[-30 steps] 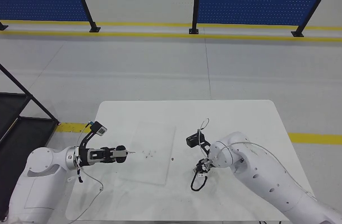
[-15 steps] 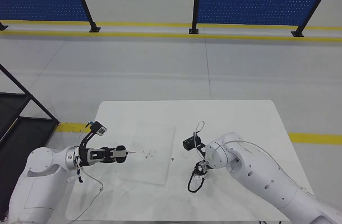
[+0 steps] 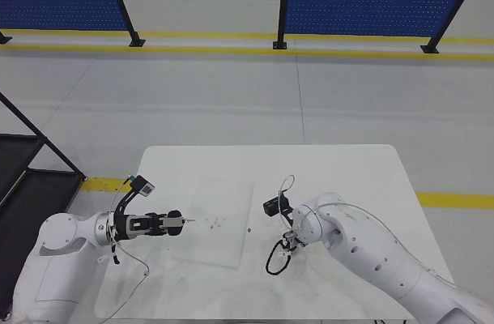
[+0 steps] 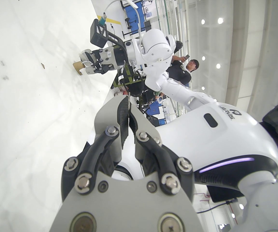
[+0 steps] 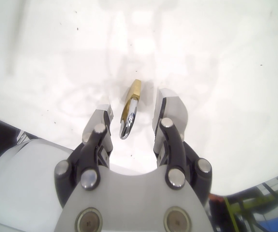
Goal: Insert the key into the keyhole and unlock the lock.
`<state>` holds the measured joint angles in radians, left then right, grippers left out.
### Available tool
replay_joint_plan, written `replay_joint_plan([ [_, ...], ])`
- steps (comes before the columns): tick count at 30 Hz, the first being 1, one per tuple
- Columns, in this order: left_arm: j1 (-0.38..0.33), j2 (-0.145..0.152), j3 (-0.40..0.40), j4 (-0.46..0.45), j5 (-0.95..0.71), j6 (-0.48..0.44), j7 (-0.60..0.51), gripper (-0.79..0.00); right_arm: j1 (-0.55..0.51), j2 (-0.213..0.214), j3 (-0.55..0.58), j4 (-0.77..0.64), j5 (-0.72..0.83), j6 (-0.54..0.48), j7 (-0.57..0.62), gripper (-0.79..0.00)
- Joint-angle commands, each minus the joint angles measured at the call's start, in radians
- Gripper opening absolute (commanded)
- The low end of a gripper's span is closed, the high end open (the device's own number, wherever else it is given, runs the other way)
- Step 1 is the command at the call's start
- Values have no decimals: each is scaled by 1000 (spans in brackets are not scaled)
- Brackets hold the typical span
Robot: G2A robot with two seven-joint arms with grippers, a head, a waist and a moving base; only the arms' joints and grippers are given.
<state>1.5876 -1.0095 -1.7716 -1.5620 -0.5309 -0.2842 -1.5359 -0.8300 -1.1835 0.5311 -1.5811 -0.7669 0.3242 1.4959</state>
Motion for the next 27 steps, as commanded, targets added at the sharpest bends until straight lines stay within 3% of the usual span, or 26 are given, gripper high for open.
replay_joint_plan([
  [1,0,0,0,0,0,0,0,-785,0,-2,-1,6,0,0,0,-446],
  [10,0,0,0,0,0,0,0,-785,0,-16,-6,33,14,-4,4,-505],
  [13,0,0,0,0,0,0,0,-785,0,-19,-6,44,23,-5,5,-656],
  [14,0,0,0,0,0,0,0,-785,0,-21,-5,46,27,-5,5,-785],
  [23,0,0,0,0,0,0,0,-785,1,-18,83,42,218,-54,33,-785],
  [27,0,0,0,0,0,0,0,-785,-42,0,220,51,447,-186,-50,-785],
])
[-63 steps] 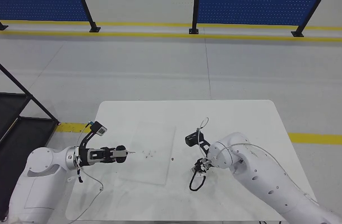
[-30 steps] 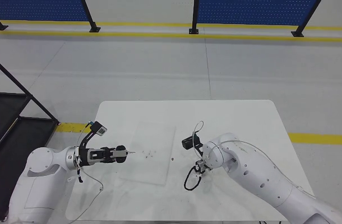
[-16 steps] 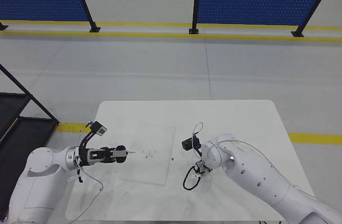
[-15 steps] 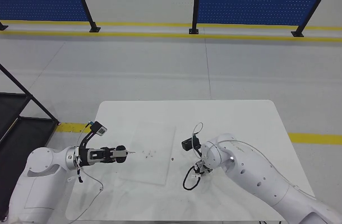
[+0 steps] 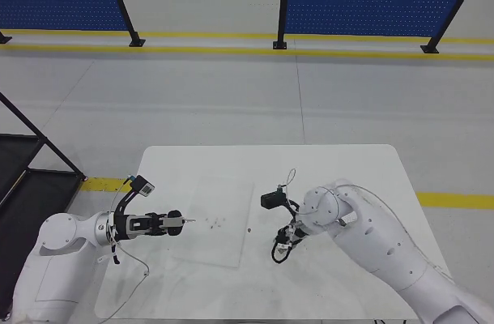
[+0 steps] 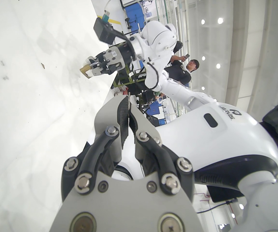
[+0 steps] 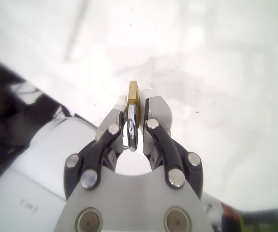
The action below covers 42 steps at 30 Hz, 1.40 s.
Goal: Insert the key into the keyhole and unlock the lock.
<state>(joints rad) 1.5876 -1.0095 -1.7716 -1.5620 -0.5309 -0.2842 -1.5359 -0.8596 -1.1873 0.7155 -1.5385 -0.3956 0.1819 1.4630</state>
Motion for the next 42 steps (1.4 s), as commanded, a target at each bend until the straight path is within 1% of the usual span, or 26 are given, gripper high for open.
replay_joint_plan([
  [1,0,0,0,0,0,0,0,-785,-28,8,69,22,148,-90,-33,-785],
  [4,0,0,0,0,0,0,0,-785,-59,11,128,73,342,-232,-50,-785],
  [9,0,0,0,0,0,0,0,-785,-86,-7,140,168,641,-422,-75,-785],
  [11,0,0,0,0,0,0,0,-785,-86,-16,131,207,735,-470,-68,-785],
  [14,0,0,0,0,0,0,0,-785,-79,-31,107,266,862,-482,-21,-785],
  [26,0,0,0,0,0,0,0,-785,-79,-31,107,266,862,-482,-21,-785],
  [30,0,0,0,0,0,0,0,-785,-120,-36,115,258,917,-516,-110,-785],
  [32,0,0,0,0,0,0,0,-785,-144,-42,116,266,974,-555,-147,-785],
  [34,0,0,0,0,0,0,0,-785,-166,-50,117,287,1030,-593,-210,-785],
  [38,0,0,0,0,0,0,0,-785,-175,-64,96,320,1040,-641,-251,-785],
  [42,0,0,0,0,0,0,0,-785,-175,-70,90,335,1015,-679,-284,-785],
])
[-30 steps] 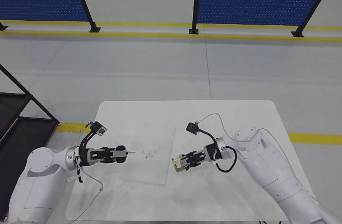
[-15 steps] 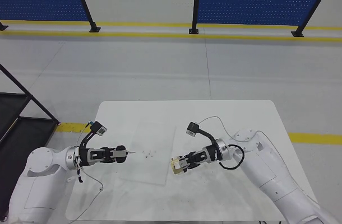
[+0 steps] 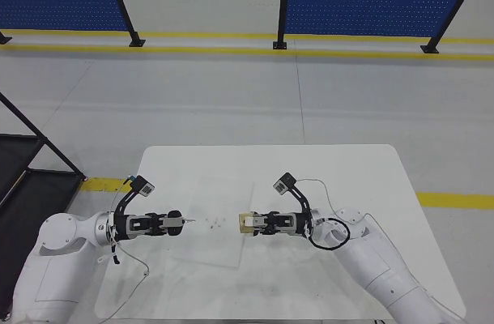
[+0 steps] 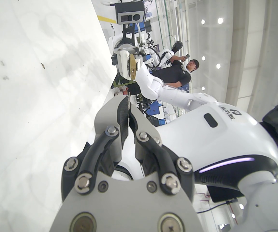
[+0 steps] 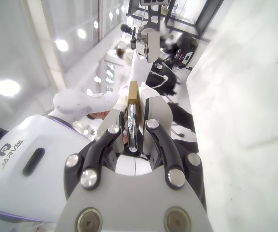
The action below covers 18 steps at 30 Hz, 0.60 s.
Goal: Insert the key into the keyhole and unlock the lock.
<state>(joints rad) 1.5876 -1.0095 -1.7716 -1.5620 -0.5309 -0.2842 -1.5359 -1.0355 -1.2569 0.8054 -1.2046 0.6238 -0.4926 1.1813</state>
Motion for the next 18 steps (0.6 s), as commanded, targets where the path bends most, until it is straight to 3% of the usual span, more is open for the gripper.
replay_joint_plan([
  [1,0,0,0,0,0,0,0,-785,0,-1,2,3,-10,-11,-4,-785],
  [18,0,0,0,0,0,0,0,-785,2,2,11,3,-32,-38,12,-785],
])
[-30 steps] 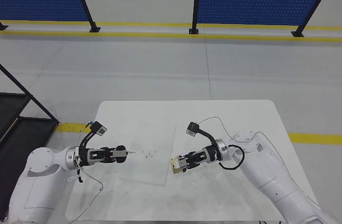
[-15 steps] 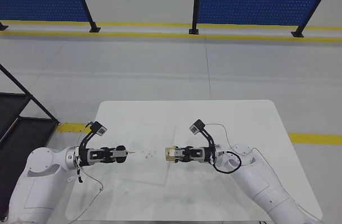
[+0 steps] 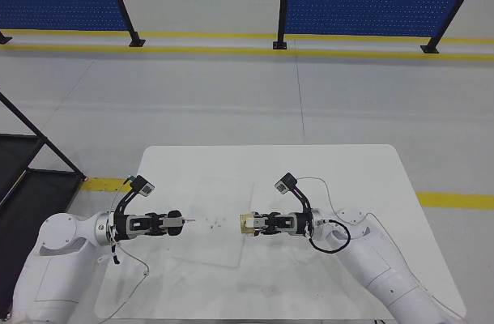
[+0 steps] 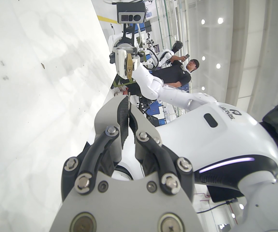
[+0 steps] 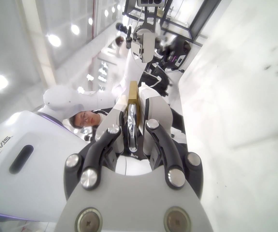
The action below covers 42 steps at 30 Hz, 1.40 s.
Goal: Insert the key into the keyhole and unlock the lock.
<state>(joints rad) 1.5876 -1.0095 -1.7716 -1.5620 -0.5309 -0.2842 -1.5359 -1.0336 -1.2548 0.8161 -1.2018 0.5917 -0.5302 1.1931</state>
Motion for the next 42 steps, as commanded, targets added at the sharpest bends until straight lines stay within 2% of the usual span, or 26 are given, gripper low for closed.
replay_joint_plan([
  [1,0,0,0,0,0,0,0,-785,0,0,0,0,0,0,0,-785],
  [6,0,0,0,0,0,0,0,-785,0,0,0,0,0,0,0,-785],
  [15,50,-7,83,-105,86,-7,176,-785,0,0,0,0,0,0,0,-785],
  [27,91,-14,168,-170,119,-72,301,-785,0,0,0,0,0,0,0,-785],
  [32,87,-16,201,-167,95,-56,318,-785,0,0,0,0,0,0,0,-785],
  [42,87,-16,201,-167,95,-56,318,-785,0,0,0,0,0,0,0,-785],
])
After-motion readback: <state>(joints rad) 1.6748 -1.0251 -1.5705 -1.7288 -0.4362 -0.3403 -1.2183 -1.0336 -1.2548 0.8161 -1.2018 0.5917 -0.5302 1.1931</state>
